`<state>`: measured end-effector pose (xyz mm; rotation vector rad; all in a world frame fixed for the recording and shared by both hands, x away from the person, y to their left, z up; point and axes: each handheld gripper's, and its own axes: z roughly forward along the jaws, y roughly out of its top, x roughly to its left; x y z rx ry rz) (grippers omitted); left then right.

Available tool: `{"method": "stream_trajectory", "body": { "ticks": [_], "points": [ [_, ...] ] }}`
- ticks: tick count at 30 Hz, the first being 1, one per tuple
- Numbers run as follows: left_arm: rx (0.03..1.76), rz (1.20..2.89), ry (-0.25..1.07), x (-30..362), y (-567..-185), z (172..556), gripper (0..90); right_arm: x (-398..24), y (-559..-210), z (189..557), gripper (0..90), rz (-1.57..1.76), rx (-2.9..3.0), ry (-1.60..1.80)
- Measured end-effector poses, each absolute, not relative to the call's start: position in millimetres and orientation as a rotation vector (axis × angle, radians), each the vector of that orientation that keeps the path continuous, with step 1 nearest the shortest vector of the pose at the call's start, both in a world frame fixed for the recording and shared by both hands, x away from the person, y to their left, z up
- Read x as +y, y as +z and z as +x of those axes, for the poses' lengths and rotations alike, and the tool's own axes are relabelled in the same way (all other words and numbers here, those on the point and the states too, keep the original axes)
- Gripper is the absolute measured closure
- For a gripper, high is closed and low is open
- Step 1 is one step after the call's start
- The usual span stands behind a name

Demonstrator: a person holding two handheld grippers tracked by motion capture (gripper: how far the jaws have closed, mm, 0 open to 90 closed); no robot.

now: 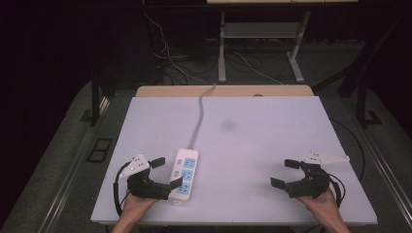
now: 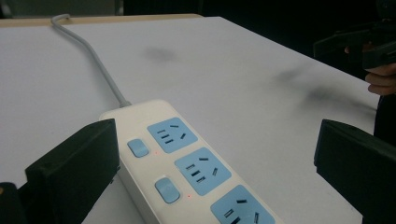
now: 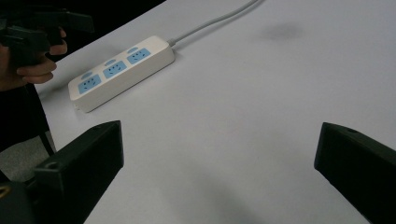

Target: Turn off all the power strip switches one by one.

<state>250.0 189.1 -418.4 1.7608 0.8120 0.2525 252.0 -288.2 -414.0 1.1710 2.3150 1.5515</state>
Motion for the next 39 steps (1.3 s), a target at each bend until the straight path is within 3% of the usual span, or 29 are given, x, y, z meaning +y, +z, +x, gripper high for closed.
{"method": "stream_trajectory", "body": {
  "ticks": [39],
  "points": [
    [0.838, 1.829, 0.273, 191.3, -407.6, 248.0, 0.0, -292.9, -417.5, 259.1, 1.2, 1.197, 2.338, 1.549]
  ]
}}
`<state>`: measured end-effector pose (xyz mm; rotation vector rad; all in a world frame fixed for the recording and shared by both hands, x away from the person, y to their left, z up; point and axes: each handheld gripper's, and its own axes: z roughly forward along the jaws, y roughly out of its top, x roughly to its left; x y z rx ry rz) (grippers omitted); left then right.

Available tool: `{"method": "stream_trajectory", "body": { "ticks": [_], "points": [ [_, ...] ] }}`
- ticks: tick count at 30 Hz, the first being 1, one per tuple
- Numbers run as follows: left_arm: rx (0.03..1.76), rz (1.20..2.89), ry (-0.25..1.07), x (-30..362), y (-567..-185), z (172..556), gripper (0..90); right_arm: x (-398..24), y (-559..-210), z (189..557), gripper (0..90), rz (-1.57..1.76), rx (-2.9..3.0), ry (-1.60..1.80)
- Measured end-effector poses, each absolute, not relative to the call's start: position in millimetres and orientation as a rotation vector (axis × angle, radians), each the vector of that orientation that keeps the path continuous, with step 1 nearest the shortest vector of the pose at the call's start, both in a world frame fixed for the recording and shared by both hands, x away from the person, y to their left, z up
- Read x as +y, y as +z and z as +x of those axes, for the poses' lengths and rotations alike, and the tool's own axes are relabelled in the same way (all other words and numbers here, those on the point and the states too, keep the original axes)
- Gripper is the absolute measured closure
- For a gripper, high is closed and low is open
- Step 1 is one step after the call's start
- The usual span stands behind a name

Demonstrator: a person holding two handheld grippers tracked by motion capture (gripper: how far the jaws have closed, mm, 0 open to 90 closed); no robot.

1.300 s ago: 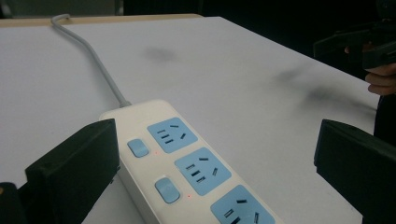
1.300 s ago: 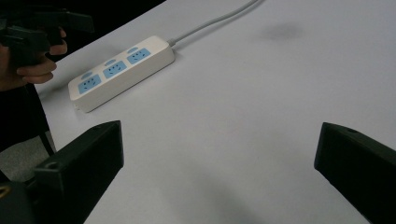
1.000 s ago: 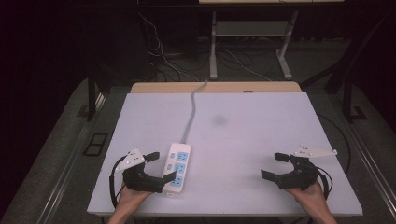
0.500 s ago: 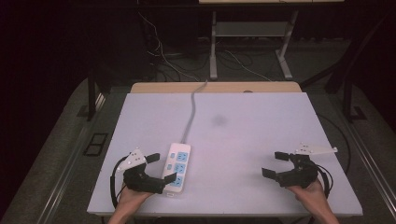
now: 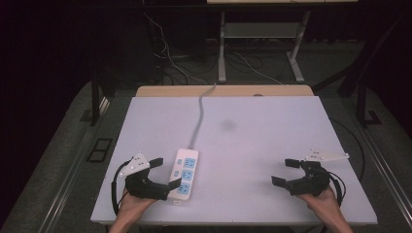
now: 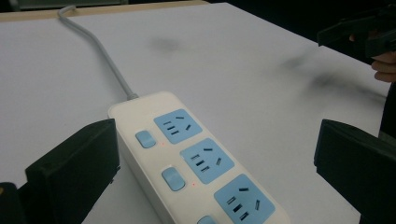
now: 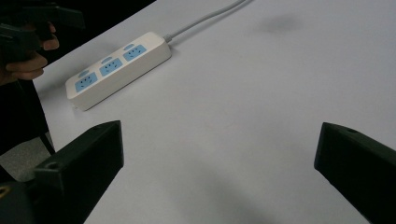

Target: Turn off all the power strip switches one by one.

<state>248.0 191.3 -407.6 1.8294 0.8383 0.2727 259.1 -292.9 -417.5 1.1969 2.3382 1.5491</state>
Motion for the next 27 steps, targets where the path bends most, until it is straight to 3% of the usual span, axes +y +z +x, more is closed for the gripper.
{"method": "stream_trajectory", "body": {
  "ticks": [27],
  "points": [
    [0.852, 1.994, 0.232, 197.8, -396.8, 264.8, 0.0, -292.3, -417.9, 257.6, 1.2, 1.189, 2.344, 1.526]
  ]
}}
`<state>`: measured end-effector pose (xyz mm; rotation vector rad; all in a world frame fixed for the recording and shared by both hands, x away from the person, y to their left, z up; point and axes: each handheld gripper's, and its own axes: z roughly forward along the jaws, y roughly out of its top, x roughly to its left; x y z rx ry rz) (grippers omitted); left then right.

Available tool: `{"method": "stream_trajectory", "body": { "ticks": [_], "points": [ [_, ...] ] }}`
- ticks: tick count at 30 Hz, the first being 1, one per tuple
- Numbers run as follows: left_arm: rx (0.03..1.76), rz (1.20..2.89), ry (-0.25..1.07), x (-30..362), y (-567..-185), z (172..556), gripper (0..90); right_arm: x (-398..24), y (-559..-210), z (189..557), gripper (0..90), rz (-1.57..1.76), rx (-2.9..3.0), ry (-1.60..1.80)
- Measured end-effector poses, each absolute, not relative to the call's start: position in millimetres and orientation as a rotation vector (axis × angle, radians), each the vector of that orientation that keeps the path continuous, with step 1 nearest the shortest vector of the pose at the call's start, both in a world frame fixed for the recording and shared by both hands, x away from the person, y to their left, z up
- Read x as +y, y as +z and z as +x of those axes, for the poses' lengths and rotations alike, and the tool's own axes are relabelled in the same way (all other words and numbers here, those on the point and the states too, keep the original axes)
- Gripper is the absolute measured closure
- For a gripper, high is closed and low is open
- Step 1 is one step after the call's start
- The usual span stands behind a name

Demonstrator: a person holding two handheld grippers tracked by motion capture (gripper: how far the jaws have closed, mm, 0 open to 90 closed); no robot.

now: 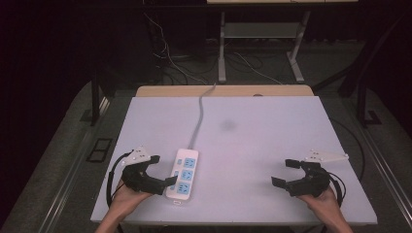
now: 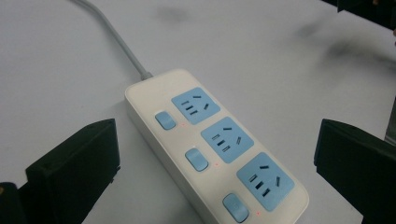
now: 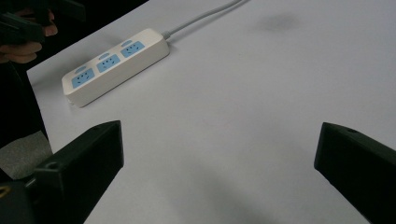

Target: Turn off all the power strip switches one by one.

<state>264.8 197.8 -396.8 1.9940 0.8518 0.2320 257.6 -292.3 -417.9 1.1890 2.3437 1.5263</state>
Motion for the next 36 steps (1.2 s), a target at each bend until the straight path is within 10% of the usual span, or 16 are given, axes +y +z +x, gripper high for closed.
{"method": "stream_trajectory", "body": {
  "ticks": [20, 36],
  "points": [
    [0.786, 2.183, 0.158, 191.5, -388.9, 274.0, 6.5, -291.0, -418.6, 258.0, 1.2, 1.179, 2.36, 1.514],
    [0.7, 2.261, 0.103, 186.3, -389.5, 277.1, 43.5, -290.0, -419.8, 257.8, 1.2, 1.17, 2.376, 1.498]
  ]
}}
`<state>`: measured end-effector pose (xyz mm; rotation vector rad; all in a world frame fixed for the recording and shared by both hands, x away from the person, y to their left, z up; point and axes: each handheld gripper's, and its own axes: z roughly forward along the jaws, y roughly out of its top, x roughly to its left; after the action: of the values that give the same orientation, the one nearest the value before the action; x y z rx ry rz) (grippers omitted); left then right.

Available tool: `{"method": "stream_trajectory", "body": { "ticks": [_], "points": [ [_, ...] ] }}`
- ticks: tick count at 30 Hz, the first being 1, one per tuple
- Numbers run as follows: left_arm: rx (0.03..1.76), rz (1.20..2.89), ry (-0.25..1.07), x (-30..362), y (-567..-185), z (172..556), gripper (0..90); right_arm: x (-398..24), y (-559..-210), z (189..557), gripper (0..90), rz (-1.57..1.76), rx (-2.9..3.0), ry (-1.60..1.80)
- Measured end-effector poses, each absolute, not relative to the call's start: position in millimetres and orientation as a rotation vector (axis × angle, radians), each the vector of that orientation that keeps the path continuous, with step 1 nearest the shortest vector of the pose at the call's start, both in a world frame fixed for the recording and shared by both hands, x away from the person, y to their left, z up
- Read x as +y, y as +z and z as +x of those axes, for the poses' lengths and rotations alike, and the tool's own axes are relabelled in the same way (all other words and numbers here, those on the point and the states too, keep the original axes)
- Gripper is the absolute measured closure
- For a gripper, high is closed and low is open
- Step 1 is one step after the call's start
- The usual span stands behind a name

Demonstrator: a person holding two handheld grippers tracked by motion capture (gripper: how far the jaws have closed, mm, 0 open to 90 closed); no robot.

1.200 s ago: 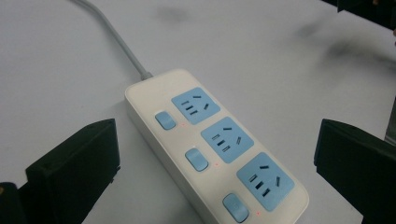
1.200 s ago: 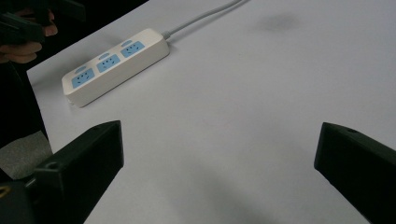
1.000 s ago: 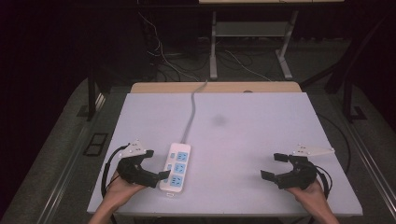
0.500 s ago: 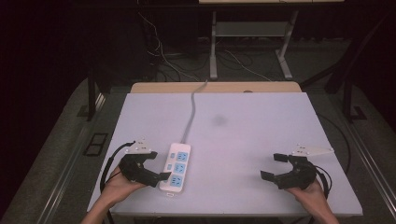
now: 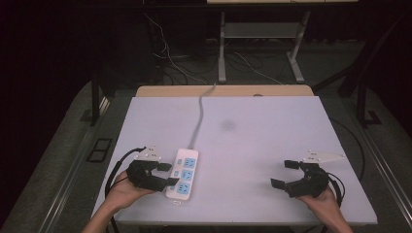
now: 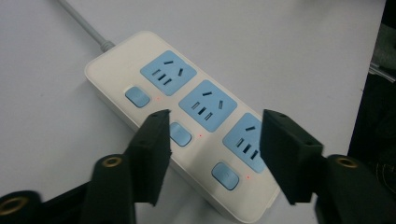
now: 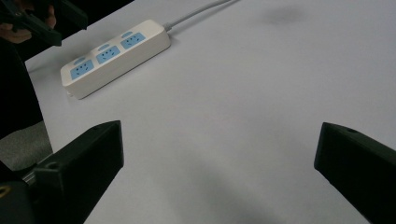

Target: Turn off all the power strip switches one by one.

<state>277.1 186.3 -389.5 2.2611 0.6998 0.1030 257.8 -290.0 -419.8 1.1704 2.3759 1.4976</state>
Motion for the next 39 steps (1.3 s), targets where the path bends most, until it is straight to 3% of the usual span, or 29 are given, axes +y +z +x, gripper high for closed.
{"method": "stream_trajectory", "body": {
  "ticks": [6, 15, 39],
  "points": [
    [0.662, 2.286, 0.061, 186.2, -390.5, 277.9, 69.2, -290.2, -420.4, 258.0, 1.2, 1.167, 2.379, 1.492],
    [0.627, 2.335, 0.049, 182.5, -393.6, 278.0, 88.6, -288.7, -420.8, 257.6, 1.2, 1.158, 2.387, 1.483],
    [0.621, 2.427, 0.026, 179.9, -404.7, 276.6, 88.9, -289.7, -420.6, 257.4, 1.2, 1.155, 2.379, 1.486]
  ]
}}
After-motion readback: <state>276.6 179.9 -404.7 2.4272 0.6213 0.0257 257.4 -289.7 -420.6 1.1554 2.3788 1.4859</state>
